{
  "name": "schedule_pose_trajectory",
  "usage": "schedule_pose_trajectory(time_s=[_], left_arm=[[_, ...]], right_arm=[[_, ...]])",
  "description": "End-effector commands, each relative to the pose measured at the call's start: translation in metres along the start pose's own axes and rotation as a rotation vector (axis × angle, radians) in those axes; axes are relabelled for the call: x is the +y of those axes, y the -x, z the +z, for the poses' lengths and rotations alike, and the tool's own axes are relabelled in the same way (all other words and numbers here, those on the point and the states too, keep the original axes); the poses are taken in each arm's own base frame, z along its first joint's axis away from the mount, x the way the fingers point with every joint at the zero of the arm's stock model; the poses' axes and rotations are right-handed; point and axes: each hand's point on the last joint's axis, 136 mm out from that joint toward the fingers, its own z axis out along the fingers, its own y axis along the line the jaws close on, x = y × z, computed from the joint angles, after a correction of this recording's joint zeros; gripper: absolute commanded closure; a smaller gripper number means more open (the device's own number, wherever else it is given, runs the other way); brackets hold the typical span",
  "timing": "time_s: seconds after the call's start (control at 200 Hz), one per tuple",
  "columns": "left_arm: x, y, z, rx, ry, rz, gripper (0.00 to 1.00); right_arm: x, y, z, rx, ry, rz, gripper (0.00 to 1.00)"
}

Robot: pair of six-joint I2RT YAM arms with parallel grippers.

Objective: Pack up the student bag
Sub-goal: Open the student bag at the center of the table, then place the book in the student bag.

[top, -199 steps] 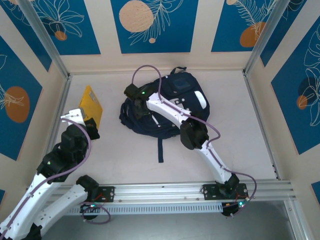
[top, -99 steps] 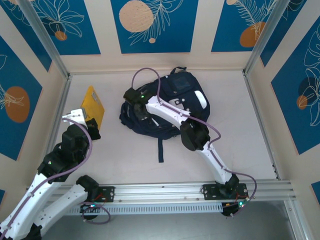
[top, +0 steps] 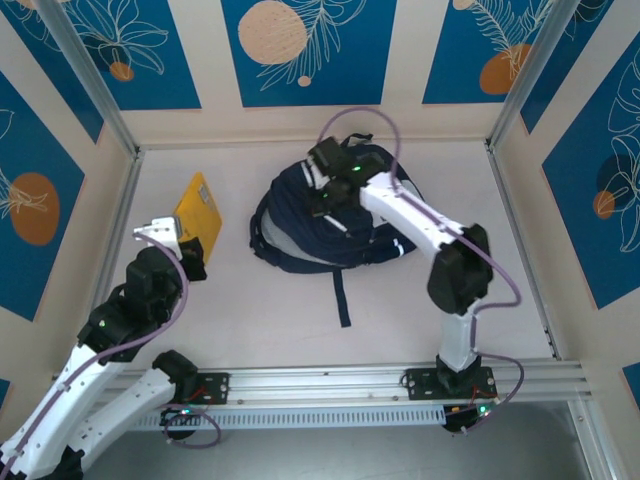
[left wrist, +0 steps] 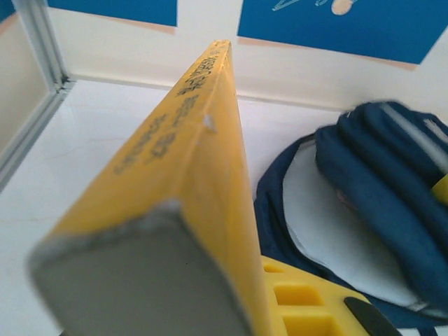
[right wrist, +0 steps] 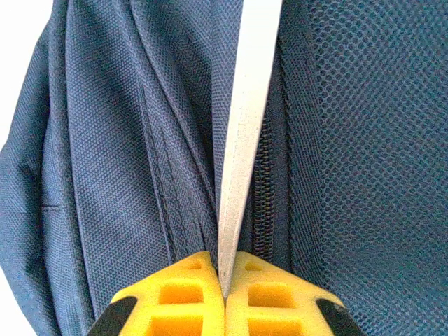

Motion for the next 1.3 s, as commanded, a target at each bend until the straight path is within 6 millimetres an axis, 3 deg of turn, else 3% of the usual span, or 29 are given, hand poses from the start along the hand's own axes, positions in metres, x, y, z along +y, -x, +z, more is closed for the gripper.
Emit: schedule_pose_trajectory(time_s=[0.0, 0.07, 0.21, 0.455, 0.58, 0.775, 0.98, 1.295], left_arm=[[-0.022, 0.017, 0.002, -0.027, -0.101, -0.029, 1.00], [-0.032, 0.012, 0.006, 0.016, -0.141, -0.033, 1.00], [-0.063, -0.002, 0.012, 0.121, -0.282, -0.089, 1.00], [-0.114, -0.004, 0.011, 0.215, -0.521, -0.298, 1.00], [-0.133, 0.000, 0.011, 0.235, -0.619, -0.415, 1.00], [-0.163, -0.008, 0.030, 0.333, -0.737, -0.680, 1.00], [-0.175, -0.003, 0.050, 0.340, -0.775, -0.806, 1.00], [-0.182, 0.014, 0.056, 0.328, -0.807, -0.853, 1.00]], right_arm=[[0.010, 0.001, -0.048, -0.012, 0.188, 0.096, 1.00], [0.017, 0.000, -0.070, -0.045, 0.326, 0.106, 1.00], [0.011, -0.001, -0.110, -0.071, 0.561, 0.205, 1.00], [-0.004, -0.004, -0.149, -0.119, 0.792, 0.335, 1.00], [-0.012, -0.005, -0.158, -0.128, 0.863, 0.383, 1.00], [-0.016, -0.008, -0.170, -0.123, 0.932, 0.422, 1.00], [-0.012, -0.012, -0.173, -0.104, 0.966, 0.419, 1.00], [-0.015, -0.013, -0.177, -0.104, 0.975, 0.422, 1.00]])
